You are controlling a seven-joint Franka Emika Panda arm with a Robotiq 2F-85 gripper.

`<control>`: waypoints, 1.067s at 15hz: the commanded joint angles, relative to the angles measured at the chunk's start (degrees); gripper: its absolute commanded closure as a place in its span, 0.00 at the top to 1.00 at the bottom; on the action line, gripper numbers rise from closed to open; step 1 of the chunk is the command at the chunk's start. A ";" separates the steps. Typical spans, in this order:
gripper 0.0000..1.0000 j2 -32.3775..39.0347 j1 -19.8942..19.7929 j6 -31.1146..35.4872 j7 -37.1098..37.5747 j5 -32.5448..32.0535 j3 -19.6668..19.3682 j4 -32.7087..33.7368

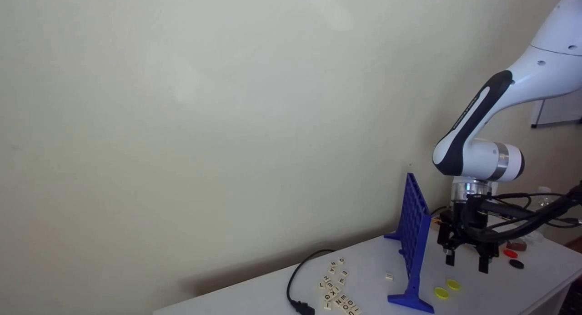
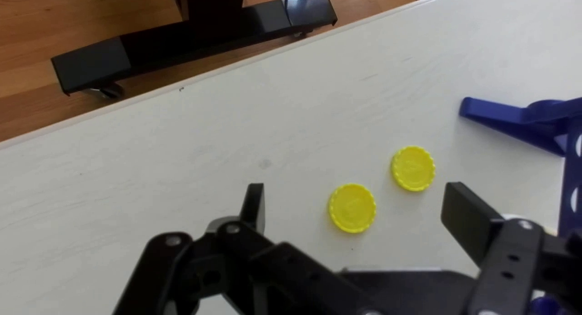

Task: Put the yellow circular object inside the blue frame

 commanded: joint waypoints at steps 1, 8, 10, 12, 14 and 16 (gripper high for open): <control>1.00 2.20 1.36 0.80 2.80 -0.39 0.24 2.20; 0.87 4.67 3.77 2.45 6.17 -1.62 -0.28 3.36; 0.63 5.29 4.18 2.71 7.08 -1.95 -0.45 3.88; 0.65 5.89 4.52 2.86 7.89 -2.22 -0.62 4.38; 0.77 6.38 4.76 2.87 8.61 -2.44 -0.78 4.91; 0.77 6.91 5.06 2.79 9.32 -2.68 -1.04 5.56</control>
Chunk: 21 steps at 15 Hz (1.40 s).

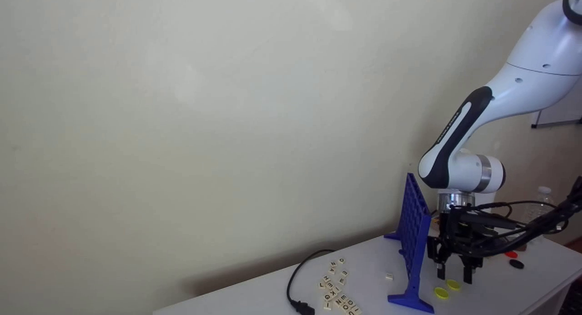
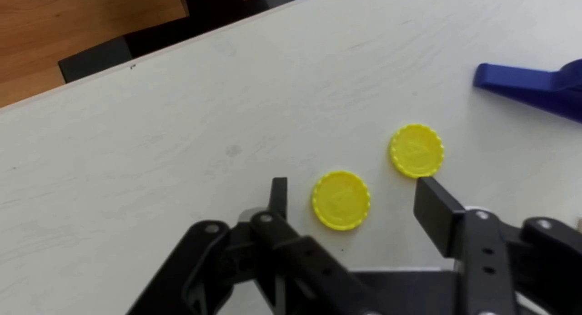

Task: Put the yellow circular object inside the blue frame

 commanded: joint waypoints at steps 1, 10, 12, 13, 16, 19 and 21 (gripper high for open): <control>0.76 1.79 1.07 0.17 2.85 -1.93 -0.77 2.08; 0.43 2.90 1.80 -0.40 5.05 -3.91 -1.56 3.71; 0.67 3.01 1.93 -0.50 5.33 -4.14 -1.58 3.85; 0.72 3.02 2.00 -0.54 5.41 -4.14 -1.56 3.91; 0.92 3.40 2.39 -0.71 5.65 -4.44 -1.59 4.25; 0.61 3.90 2.63 -0.96 5.77 -5.02 -1.61 4.54; 0.54 4.03 2.80 -1.37 6.05 -5.68 -1.80 4.79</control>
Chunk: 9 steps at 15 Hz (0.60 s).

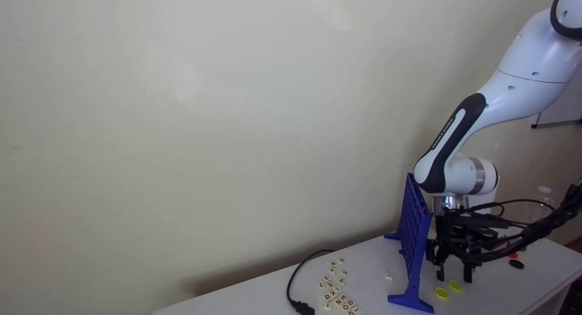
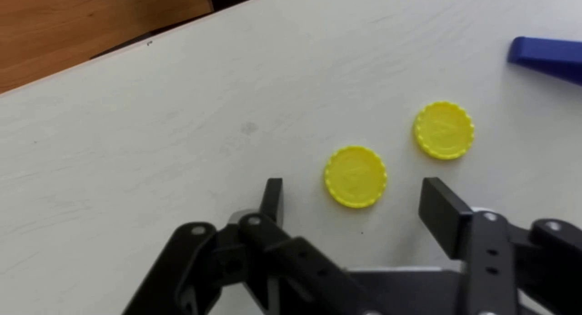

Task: Put the yellow circular object inside the blue frame

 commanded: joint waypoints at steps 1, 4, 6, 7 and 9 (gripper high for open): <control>0.46 1.59 0.82 -1.08 1.91 -2.14 -0.52 1.78; 0.41 1.70 0.98 -1.51 2.13 -2.74 -0.56 1.94; 0.67 1.83 1.22 -2.11 2.22 -2.76 -0.42 2.32; 0.69 1.92 1.34 -2.30 2.22 -2.82 -0.38 2.38; 0.82 2.18 1.92 -2.75 2.57 -3.16 -0.46 2.50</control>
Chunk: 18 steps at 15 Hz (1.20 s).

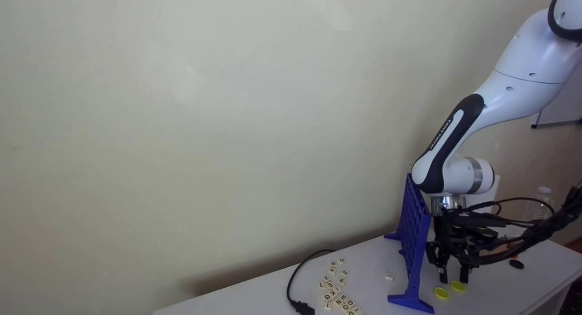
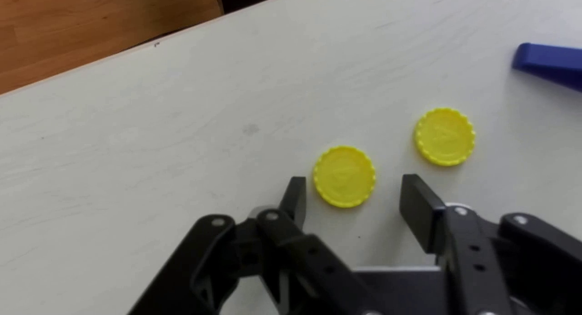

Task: Put the yellow circular object inside the blue frame

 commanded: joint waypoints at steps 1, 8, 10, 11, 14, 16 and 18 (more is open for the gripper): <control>0.91 2.03 1.14 -1.91 1.98 -1.79 -0.25 2.00; 0.91 2.39 2.02 -4.54 2.76 -3.41 -0.78 2.80; 0.91 2.51 2.08 -4.79 3.00 -3.66 -0.83 2.92; 0.91 2.56 2.04 -4.87 3.06 -3.75 -0.83 2.96; 0.93 2.72 2.00 -5.21 3.29 -4.02 -0.97 3.11; 0.93 2.78 2.00 -5.44 3.34 -4.18 -1.05 3.08; 0.88 2.86 1.96 -5.63 3.37 -4.27 -1.09 3.07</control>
